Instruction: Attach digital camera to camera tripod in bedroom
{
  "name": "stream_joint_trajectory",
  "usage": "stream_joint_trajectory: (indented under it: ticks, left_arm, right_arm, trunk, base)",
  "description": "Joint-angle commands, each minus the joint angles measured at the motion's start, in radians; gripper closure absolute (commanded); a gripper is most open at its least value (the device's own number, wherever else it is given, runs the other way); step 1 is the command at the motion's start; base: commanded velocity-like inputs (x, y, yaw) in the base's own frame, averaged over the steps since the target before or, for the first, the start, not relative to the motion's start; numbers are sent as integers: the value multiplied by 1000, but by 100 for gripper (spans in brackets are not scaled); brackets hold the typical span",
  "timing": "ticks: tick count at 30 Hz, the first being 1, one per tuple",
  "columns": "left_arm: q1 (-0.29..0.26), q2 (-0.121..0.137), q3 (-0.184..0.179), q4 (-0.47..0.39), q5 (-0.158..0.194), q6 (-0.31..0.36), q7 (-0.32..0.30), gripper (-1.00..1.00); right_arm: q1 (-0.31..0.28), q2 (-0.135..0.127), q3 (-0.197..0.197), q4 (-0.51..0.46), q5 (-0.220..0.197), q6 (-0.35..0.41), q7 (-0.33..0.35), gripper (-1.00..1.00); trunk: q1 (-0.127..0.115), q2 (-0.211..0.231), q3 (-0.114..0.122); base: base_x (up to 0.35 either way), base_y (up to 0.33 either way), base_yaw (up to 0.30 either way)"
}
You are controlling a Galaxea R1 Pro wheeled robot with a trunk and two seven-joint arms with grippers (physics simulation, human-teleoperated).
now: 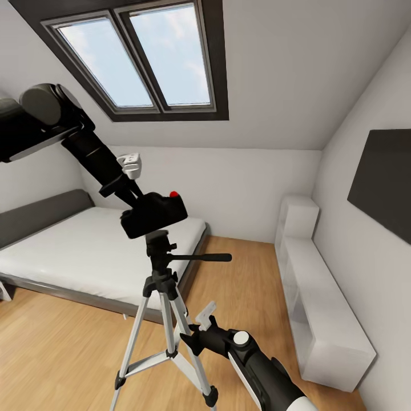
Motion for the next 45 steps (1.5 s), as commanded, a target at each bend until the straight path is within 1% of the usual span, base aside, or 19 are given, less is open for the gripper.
stream_joint_trajectory:
  ticks: [1, 7, 10, 15, 22, 23, 25, 28, 29, 32, 39, 45]
  left_arm:
    - [-4, 1, -6, -2, 3, 17, -1, 100]
    - [-25, 4, -18, -8, 5, 58, -1, 100]
    - [-31, 10, -21, -10, 6, 75, -1, 100]
    - [-36, 21, -28, -16, 8, 77, -1, 100]
    - [-42, 26, -76, -19, 11, 77, -2, 100]
    - [-42, 26, -76, -19, 11, 77, -2, 100]
    - [-43, 27, -90, -18, 12, 77, -2, 100]
    - [-44, 25, -111, -13, 14, 77, -2, 100]
    - [-45, 23, -125, -10, 15, 77, -2, 100]
    - [-45, 21, -138, -7, 16, 77, -2, 100]
    - [-45, 18, -146, -3, 17, 77, -2, 100]
    - [-46, 11, -145, -1, 16, 77, -2, 100]
  right_arm:
    - [0, 1, -1, -2, 5, 3, 4, 100]
    - [0, 1, -1, -2, 5, 3, 4, 100]
    - [0, 1, -1, -2, 5, 3, 4, 100]
    - [0, 1, -1, -2, 5, 3, 4, 100]
    - [0, 1, 0, -2, 5, 3, 4, 100]
    - [0, 1, 0, -2, 5, 3, 4, 100]
    - [0, 1, 0, -2, 5, 3, 4, 100]
    - [0, 1, 1, -2, 5, 3, 4, 100]
    - [0, 1, 1, -2, 5, 3, 4, 100]
    - [0, 1, 1, -2, 5, 3, 4, 100]
    - [0, 1, 1, -2, 5, 3, 4, 100]
    - [0, 1, 2, -3, 5, 3, 4, 100]
  trunk:
    - [0, -1, 0]
    - [0, -1, 0]
    - [0, -1, 0]
    - [0, -1, 0]
    - [0, -1, 0]
    - [0, -1, 0]
    - [0, -1, 0]
    - [0, -1, 0]
    - [0, -1, 0]
    - [0, -1, 0]
    - [0, -1, 0]
    - [0, -1, 0]
  base:
    - [0, 0, 0]
    - [0, 0, 0]
    - [0, 0, 0]
    - [0, 0, 0]
    - [0, 0, 0]
    - [0, 0, 0]
    - [0, 0, 0]
    - [0, 0, 0]
    - [0, 0, 0]
    - [0, 0, 0]
    - [0, 0, 0]
    - [0, 0, 0]
